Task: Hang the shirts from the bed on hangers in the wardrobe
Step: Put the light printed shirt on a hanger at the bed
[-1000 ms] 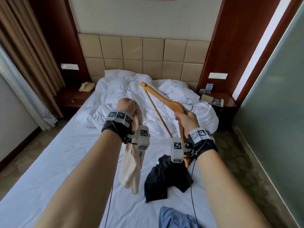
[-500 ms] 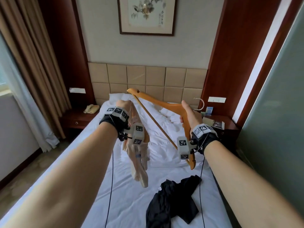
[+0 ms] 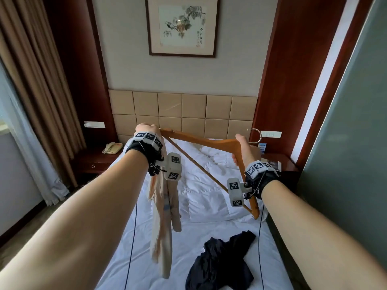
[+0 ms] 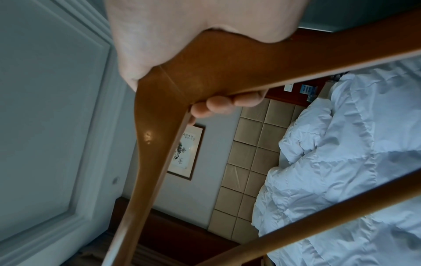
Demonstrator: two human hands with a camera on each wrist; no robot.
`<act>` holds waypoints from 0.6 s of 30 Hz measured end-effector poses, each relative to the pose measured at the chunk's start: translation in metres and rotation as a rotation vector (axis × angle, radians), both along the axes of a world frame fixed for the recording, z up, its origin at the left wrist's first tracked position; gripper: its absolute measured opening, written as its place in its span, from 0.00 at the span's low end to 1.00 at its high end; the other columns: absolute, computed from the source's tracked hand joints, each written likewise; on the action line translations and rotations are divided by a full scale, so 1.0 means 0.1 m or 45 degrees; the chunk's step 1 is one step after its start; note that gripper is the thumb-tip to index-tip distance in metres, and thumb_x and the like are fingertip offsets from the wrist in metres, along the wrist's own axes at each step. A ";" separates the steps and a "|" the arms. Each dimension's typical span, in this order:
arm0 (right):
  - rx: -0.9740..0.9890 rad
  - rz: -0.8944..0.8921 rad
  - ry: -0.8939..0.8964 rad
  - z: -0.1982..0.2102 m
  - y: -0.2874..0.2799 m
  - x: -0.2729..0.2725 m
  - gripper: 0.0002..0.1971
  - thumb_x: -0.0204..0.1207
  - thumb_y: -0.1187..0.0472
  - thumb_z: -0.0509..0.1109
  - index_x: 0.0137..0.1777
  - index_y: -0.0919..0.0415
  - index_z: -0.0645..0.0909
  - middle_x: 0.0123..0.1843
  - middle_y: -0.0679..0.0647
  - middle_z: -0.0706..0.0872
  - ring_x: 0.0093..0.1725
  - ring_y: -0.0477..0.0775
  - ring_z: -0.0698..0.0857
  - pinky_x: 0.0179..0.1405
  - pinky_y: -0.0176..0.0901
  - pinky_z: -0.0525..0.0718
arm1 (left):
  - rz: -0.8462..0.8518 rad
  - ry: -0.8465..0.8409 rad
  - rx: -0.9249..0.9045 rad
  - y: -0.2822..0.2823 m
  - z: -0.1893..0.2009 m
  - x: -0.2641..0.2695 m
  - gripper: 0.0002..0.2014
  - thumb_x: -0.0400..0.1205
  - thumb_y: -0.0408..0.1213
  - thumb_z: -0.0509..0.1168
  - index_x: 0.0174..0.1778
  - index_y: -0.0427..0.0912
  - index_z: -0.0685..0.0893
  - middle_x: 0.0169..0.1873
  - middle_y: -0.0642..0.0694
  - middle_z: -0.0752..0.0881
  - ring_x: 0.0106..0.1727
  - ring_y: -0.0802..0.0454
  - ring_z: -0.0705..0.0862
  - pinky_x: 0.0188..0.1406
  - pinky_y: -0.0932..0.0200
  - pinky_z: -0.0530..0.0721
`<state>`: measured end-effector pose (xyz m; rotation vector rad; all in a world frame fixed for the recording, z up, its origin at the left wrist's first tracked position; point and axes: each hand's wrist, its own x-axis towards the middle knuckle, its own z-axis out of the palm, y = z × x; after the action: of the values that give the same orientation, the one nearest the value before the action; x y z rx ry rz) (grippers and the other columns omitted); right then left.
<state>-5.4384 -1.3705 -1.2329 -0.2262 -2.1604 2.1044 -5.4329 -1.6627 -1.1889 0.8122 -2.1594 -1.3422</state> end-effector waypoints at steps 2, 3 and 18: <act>0.016 -0.011 0.008 0.02 0.00 -0.01 0.28 0.68 0.34 0.69 0.30 0.62 0.82 0.26 0.58 0.85 0.24 0.53 0.80 0.24 0.40 0.74 | 0.010 0.013 -0.043 0.03 0.05 0.07 0.14 0.81 0.38 0.59 0.52 0.38 0.89 0.54 0.37 0.89 0.58 0.37 0.86 0.63 0.48 0.83; 0.030 -0.016 0.009 0.03 0.00 -0.01 0.29 0.68 0.33 0.68 0.30 0.62 0.83 0.26 0.59 0.85 0.24 0.53 0.80 0.24 0.40 0.74 | -0.004 0.011 -0.065 0.05 0.07 0.11 0.13 0.82 0.38 0.60 0.51 0.39 0.89 0.53 0.37 0.89 0.58 0.37 0.86 0.61 0.50 0.83; 0.155 -0.009 0.094 0.15 -0.13 0.03 0.30 0.69 0.33 0.68 0.30 0.65 0.83 0.26 0.59 0.87 0.22 0.52 0.82 0.24 0.39 0.77 | -0.059 -0.054 -0.215 0.05 0.14 0.21 0.09 0.74 0.40 0.67 0.38 0.41 0.91 0.35 0.44 0.90 0.33 0.46 0.85 0.42 0.56 0.87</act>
<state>-5.4357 -1.3838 -1.2180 -0.1418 -2.2308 1.9370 -5.4117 -1.6575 -1.1744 0.7353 -2.3009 -1.1550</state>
